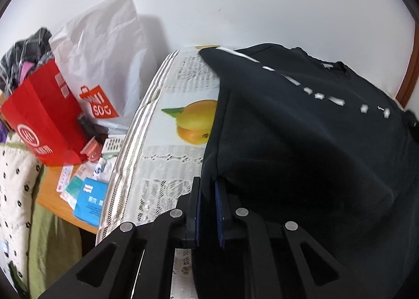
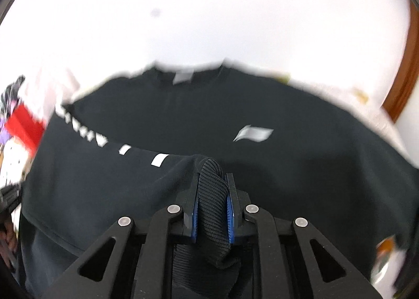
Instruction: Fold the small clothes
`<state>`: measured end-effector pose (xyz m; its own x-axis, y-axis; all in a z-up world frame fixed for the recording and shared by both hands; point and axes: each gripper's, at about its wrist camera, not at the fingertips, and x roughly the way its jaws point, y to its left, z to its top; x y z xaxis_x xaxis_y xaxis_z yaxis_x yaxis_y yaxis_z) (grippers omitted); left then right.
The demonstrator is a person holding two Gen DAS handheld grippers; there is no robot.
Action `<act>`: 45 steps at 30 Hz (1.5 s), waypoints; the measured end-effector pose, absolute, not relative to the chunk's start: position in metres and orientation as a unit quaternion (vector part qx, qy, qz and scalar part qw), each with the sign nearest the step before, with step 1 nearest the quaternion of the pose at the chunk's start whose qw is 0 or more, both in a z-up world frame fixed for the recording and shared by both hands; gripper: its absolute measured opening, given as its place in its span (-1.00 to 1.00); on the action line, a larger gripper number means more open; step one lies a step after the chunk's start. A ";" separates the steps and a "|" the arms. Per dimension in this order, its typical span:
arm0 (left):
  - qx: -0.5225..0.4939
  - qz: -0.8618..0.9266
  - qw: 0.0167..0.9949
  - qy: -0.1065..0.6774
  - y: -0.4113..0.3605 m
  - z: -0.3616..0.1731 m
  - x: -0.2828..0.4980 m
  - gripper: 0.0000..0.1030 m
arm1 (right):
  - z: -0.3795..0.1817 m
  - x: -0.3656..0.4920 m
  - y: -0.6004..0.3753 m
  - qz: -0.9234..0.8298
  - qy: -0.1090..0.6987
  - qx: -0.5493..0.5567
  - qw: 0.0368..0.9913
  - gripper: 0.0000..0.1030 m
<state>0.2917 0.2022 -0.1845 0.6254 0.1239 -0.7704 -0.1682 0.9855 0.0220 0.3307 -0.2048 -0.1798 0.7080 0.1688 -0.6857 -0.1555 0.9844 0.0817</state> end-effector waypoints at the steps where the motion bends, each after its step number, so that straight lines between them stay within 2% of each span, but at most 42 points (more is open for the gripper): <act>1: -0.029 0.081 0.901 0.426 0.204 -0.185 0.291 -0.83 | -0.171 0.334 -0.218 0.068 0.355 0.018 0.932 -0.69; 4: -0.037 0.078 0.900 0.427 0.208 -0.185 0.289 -0.84 | -0.163 0.351 -0.253 0.019 0.346 0.029 0.938 -0.69; 10: -0.033 0.083 0.899 0.428 0.204 -0.185 0.291 -0.84 | -0.202 0.379 -0.269 0.013 0.408 0.025 0.913 -0.66; 12: -0.033 0.084 0.898 0.430 0.204 -0.185 0.291 -0.84 | -0.212 0.381 -0.264 0.003 0.420 0.003 0.907 -0.55; 14: -0.040 0.084 0.896 0.433 0.205 -0.184 0.291 -0.84 | -0.218 0.381 -0.266 -0.017 0.433 -0.006 0.901 -0.26; 17: -0.048 0.085 0.893 0.440 0.206 -0.182 0.288 -0.79 | -0.215 0.365 -0.277 -0.026 0.433 -0.001 0.901 -0.08; 19: -0.054 0.083 0.892 0.442 0.206 -0.181 0.284 -0.79 | -0.209 0.352 -0.281 -0.032 0.435 -0.003 0.900 -0.06; 23: -0.058 0.082 0.889 0.447 0.201 -0.176 0.271 -0.50 | -0.202 0.316 -0.288 -0.024 0.446 0.003 0.895 0.17; 26: -0.059 0.076 0.888 0.450 0.194 -0.172 0.256 -0.36 | -0.199 0.280 -0.296 -0.020 0.444 0.012 0.896 0.22; 28: -0.053 0.076 0.890 0.447 0.187 -0.170 0.245 -0.14 | -0.201 0.252 -0.302 -0.015 0.443 0.018 0.896 0.22; 31: -0.046 0.076 0.895 0.437 0.178 -0.164 0.225 0.09 | -0.205 0.210 -0.310 -0.015 0.438 0.022 0.898 0.22; 41: -0.050 0.063 0.898 0.433 0.149 -0.152 0.164 0.15 | -0.219 0.115 -0.326 -0.028 0.425 0.013 0.905 0.22; 45: -0.041 0.059 0.896 0.439 0.138 -0.155 0.143 0.31 | -0.229 0.093 -0.336 -0.032 0.430 0.034 0.902 0.29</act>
<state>0.1429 0.1376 -0.1546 0.6074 0.0701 -0.7913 -0.1417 0.9897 -0.0211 0.0934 -0.3357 -0.2285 0.6280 -0.0289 -0.7776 0.0880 0.9955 0.0341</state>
